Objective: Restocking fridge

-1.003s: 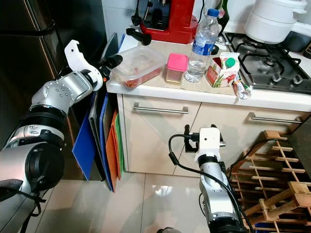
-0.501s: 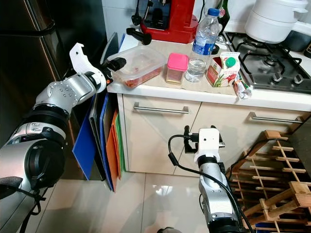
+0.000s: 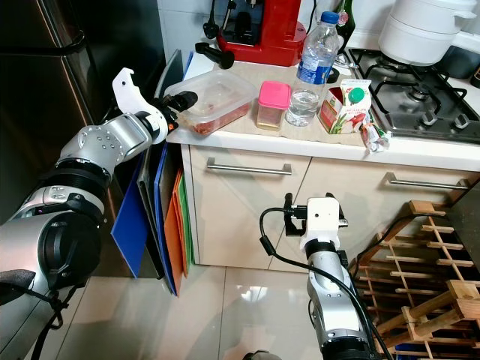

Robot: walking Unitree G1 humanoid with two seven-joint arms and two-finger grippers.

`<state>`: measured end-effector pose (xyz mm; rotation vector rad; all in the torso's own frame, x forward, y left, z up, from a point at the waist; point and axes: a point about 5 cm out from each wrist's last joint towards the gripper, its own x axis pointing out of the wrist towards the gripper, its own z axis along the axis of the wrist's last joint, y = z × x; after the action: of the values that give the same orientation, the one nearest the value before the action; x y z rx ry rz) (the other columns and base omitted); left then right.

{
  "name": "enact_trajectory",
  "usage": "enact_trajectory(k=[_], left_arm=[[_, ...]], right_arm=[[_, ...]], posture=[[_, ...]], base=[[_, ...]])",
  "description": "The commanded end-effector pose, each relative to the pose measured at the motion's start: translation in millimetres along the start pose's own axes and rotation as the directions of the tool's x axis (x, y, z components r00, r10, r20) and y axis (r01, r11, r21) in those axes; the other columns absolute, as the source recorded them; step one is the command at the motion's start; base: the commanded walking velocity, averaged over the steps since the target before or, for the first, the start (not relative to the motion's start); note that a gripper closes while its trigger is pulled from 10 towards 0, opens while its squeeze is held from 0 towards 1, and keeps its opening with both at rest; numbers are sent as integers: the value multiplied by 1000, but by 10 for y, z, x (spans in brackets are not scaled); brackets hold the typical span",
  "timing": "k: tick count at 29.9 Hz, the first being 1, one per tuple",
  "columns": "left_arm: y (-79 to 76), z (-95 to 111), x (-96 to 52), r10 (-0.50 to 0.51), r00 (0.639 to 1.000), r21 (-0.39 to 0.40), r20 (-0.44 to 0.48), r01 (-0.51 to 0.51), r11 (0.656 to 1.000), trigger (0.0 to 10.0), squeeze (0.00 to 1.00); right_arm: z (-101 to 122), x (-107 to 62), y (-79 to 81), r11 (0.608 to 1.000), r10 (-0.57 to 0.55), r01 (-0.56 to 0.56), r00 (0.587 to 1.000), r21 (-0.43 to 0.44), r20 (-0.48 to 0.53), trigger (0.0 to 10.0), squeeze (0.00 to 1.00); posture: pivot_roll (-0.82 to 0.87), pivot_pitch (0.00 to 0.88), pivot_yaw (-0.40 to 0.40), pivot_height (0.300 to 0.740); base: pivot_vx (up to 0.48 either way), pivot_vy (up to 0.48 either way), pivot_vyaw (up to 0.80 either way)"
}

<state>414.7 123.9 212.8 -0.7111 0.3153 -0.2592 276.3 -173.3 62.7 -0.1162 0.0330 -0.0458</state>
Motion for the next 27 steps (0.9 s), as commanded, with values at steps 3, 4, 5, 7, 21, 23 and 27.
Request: enact_trajectory(k=[3, 4, 5, 7, 21, 23, 27], left_arm=[[-66, 15, 16, -22, 1000, -10, -2, 22, 1000, 0, 0], [-63, 4, 17, -20, 1000, -22, -9, 20, 1000, 0, 0], [-63, 4, 17, -20, 1000, -22, -9, 20, 1000, 0, 0], [-61, -1, 18, -19, 1000, -28, -12, 19, 999, 0, 0], [-93, -26, 29, -45, 999, -31, -19, 45, 999, 0, 0], [-116, 5, 28, -62, 998, -22, 1, 62, 998, 0, 0], [-141, 68, 18, -82, 996, -16, 38, 82, 996, 0, 0]], right_arm=[[7, -9, -4, 1000, -7, 7, 1000, 1, -5, 10000, 0], [7, -10, -4, 1000, -6, 6, 1000, 1, -5, 10000, 0], [7, -10, -4, 1000, -6, 6, 1000, 1, -5, 10000, 0], [8, -11, -4, 1000, -5, 5, 1000, 1, -6, 10000, 0], [9, -16, -1, 1000, -7, 7, 1000, 2, -10, 10000, 0], [7, -21, 0, 1000, -8, 8, 1000, 2, -11, 10000, 0], [2, -22, 0, 1000, -8, 8, 1000, 2, -13, 10000, 0]], posture=[[-84, 0, -13, 740], [-84, 0, -14, 740], [-84, 0, -14, 740], [-85, 0, -14, 740], [-91, 2, -12, 740], [-91, 4, -12, 740], [-89, 3, -12, 740]], base=[[0, 0, 0], [0, 0, 0], [0, 0, 0], [0, 0, 0], [0, 0, 0], [0, 0, 0], [0, 0, 0]])
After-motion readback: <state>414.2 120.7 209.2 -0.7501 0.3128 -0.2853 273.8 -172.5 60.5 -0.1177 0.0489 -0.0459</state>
